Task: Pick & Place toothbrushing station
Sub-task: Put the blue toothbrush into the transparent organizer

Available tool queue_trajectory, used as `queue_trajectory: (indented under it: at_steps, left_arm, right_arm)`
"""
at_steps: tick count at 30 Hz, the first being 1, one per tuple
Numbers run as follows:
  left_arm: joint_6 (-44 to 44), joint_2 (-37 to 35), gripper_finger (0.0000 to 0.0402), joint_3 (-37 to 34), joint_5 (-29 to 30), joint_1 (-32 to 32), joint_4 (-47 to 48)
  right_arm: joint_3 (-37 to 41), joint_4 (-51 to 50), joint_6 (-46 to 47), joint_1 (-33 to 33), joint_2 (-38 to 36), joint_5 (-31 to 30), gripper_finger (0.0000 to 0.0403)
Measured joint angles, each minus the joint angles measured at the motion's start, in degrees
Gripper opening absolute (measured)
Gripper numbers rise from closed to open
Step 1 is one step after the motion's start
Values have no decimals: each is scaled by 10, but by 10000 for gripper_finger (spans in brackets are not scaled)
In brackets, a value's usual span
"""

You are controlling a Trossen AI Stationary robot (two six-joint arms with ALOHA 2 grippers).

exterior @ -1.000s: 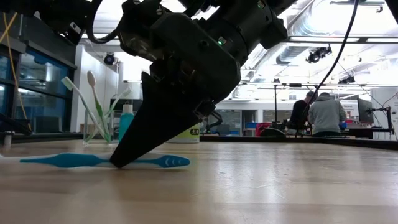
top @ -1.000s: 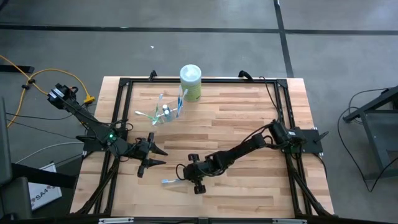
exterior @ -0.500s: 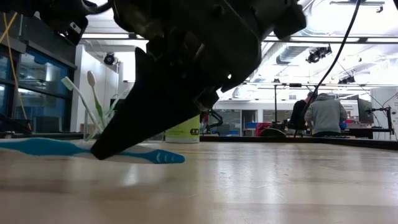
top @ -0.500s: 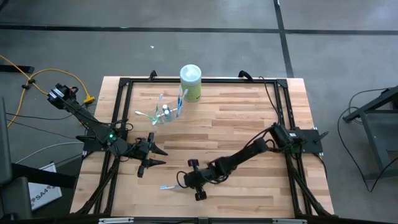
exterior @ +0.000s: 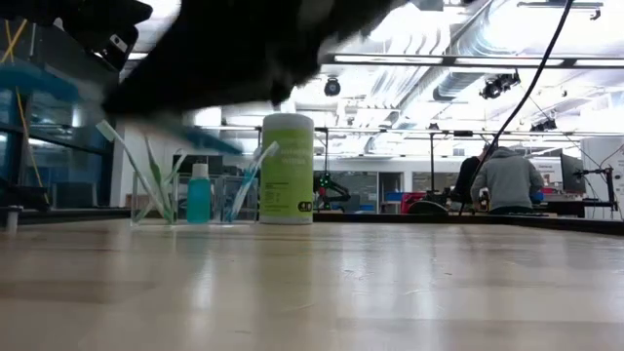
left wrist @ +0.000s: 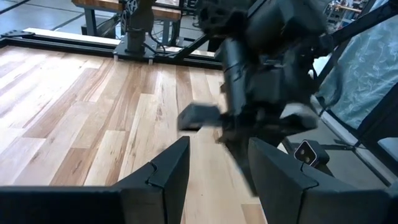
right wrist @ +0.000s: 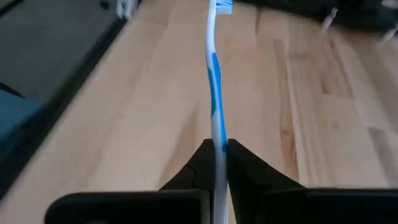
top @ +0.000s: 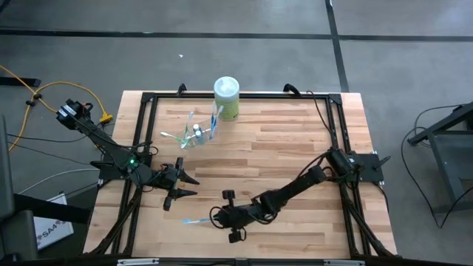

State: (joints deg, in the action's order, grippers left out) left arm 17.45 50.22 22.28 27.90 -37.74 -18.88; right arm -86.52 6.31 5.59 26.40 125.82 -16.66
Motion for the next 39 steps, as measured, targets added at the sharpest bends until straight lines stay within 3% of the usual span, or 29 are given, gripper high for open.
queue_trajectory:
  at_steps: [8,19,28,39]
  left_arm:
    - [-20,0,159,0,0,0,-8]
    - [-155,0,159,0,0,-1,-106]
    - [-257,0,159,0,-48,-1,-155]
    - [-340,0,159,0,-89,-1,-211]
  right_arm:
    - [0,58,-47,45,-22,-94,15]
    - [0,303,-239,72,-23,-274,15]
    - [0,413,-325,45,-23,-268,15]
    - [0,437,-343,17,-23,-223,15]
